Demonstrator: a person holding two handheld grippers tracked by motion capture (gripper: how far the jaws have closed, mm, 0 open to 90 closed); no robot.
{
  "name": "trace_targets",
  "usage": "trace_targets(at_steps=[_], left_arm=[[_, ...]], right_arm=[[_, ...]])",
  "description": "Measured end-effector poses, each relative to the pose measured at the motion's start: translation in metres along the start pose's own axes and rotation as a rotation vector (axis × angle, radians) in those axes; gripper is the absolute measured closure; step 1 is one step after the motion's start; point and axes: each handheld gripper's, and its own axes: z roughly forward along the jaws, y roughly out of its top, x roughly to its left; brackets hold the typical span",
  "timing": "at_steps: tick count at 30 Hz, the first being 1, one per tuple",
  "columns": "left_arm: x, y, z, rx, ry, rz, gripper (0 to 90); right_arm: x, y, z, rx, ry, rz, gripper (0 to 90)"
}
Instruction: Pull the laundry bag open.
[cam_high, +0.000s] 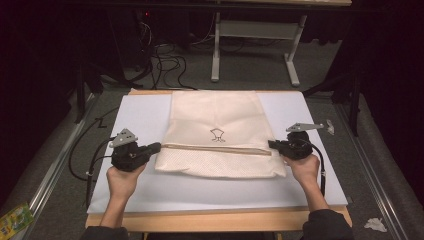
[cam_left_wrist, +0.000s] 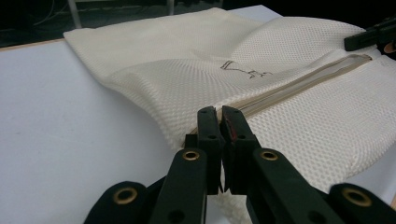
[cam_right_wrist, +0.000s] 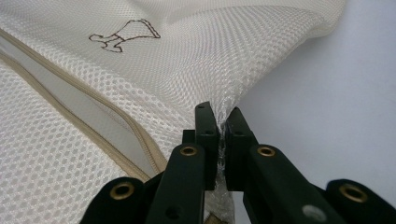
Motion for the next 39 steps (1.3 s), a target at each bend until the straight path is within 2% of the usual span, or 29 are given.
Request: trace_targets(at_steps=[7, 9, 11, 13, 19, 22, 26, 30, 33, 36, 39], left_arm=[[0.001, 0.001, 0.002, 0.013, 0.002, 0.009, 87.5], [0.0, 0.0, 0.002, 0.021, 0.039, 0.021, 87.5], [0.003, -0.002, 0.0, 0.022, 0.02, 0.007, 87.6], [0.003, -0.003, 0.001, 0.03, 0.034, 0.017, 87.5], [0.003, -0.005, 0.0, 0.034, 0.034, 0.016, 87.6], [0.005, -0.009, 0.001, 0.035, 0.009, 0.004, 87.5], [0.004, -0.012, 0.001, 0.032, 0.002, 0.001, 87.4], [0.001, -0.013, 0.001, 0.035, -0.015, 0.001, 87.2], [-0.001, -0.015, 0.003, 0.046, -0.016, 0.012, 87.2], [0.001, -0.019, 0.004, 0.039, -0.026, -0.003, 87.1], [0.0, -0.02, 0.005, 0.048, -0.027, -0.001, 87.1]], right_arm=[[-0.005, 0.001, -0.006, -0.008, -0.01, 0.006, 88.4], [-0.004, 0.002, -0.007, -0.008, -0.03, 0.004, 88.5], [-0.007, 0.001, -0.008, -0.009, -0.023, 0.014, 88.4], [-0.006, 0.0, -0.009, -0.013, -0.025, 0.005, 88.4], [-0.005, 0.001, -0.01, -0.015, -0.023, 0.006, 88.4], [-0.004, -0.001, -0.012, -0.015, -0.022, 0.003, 88.4], [-0.004, -0.003, -0.013, -0.016, -0.013, 0.022, 88.2], [-0.002, -0.005, -0.015, -0.011, -0.021, 0.007, 88.0], [-0.004, -0.008, -0.016, -0.021, -0.007, 0.028, 87.8], [-0.005, -0.013, -0.013, -0.016, 0.001, 0.034, 87.6], [-0.005, -0.017, -0.01, -0.006, 0.007, 0.044, 87.4]])
